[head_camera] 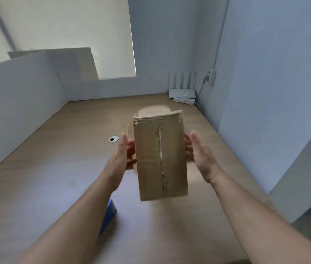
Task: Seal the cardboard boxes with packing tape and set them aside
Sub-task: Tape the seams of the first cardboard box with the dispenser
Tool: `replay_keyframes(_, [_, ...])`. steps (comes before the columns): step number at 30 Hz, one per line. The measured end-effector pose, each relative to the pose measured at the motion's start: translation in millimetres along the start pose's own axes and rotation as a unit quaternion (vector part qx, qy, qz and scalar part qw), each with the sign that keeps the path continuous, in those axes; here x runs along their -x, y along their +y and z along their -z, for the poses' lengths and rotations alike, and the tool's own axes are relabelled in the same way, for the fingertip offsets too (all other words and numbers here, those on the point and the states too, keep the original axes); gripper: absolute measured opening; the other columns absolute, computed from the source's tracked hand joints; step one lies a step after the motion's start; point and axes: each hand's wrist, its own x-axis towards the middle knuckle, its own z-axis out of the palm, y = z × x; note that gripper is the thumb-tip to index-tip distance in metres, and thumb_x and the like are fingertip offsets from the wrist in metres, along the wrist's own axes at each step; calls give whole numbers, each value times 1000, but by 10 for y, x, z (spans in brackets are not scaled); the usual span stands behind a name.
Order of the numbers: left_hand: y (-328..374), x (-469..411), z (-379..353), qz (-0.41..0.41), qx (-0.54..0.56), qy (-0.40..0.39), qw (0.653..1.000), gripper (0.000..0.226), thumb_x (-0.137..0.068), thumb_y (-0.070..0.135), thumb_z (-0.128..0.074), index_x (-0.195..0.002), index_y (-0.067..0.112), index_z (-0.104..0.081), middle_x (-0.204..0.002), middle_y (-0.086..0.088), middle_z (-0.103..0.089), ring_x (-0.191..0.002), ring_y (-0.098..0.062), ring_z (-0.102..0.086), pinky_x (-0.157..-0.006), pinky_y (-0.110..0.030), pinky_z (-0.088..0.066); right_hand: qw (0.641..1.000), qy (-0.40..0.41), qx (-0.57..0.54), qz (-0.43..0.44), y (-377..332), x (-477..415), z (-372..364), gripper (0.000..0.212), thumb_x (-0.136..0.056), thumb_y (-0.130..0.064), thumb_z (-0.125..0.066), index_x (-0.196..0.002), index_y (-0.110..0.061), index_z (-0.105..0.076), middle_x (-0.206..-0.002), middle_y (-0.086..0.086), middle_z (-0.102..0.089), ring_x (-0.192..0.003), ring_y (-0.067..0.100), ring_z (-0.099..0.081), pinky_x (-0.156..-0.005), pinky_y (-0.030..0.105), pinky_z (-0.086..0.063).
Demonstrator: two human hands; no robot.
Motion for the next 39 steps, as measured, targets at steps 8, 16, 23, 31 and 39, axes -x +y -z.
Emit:
replay_keyframes(8, [-35,174,70,107,91,40,989,80,-76,81,-16,-114,27,-60,-105,-12,-70,-103,-29,-65,-89,-49,-52,993,-15,28,-118,88,96,42,78,-80,-74,-27,-104,-11,-66,-91,4,-71,-88,20,-66,-71,35,-53])
replay_keyframes(16, [-278,322,-138,208,-147,70,965,25,-96,30,-51,-119,19,-50,-105,-4,-62,-90,-27,-65,-68,-37,-60,939,-105,296,-137,418,215,-165,47,-67,-63,-68,-99,-29,-59,-93,-12,-69,-82,6,-67,-76,30,-56])
replay_keyframes(23, [-165,386,-127,170,-156,169,958,19,-89,2,-41,-85,16,-52,-91,-12,-61,-74,-30,-65,-55,-35,-58,929,48,366,-25,181,157,-120,37,-92,-12,-38,-56,-11,-31,-57,5,-36,-67,29,-37,-55,37,-22])
replay_keyframes(31, [276,689,-1,90,-136,237,958,21,-89,2,-42,-105,3,-57,-104,-27,-63,-74,-27,-60,-75,-46,-57,924,24,340,175,-304,79,-441,44,-98,-21,-46,-58,-19,-28,-53,-1,-34,-51,19,-33,-51,36,-24])
replay_keyframes(39, [511,1659,690,59,-210,409,886,11,-87,20,-45,-90,25,-54,-86,-9,-64,-85,-33,-63,-80,-53,-54,912,-161,272,260,-632,276,-1461,28,-96,-25,-52,-72,-11,-50,-60,2,-50,-65,28,-49,-60,37,-36])
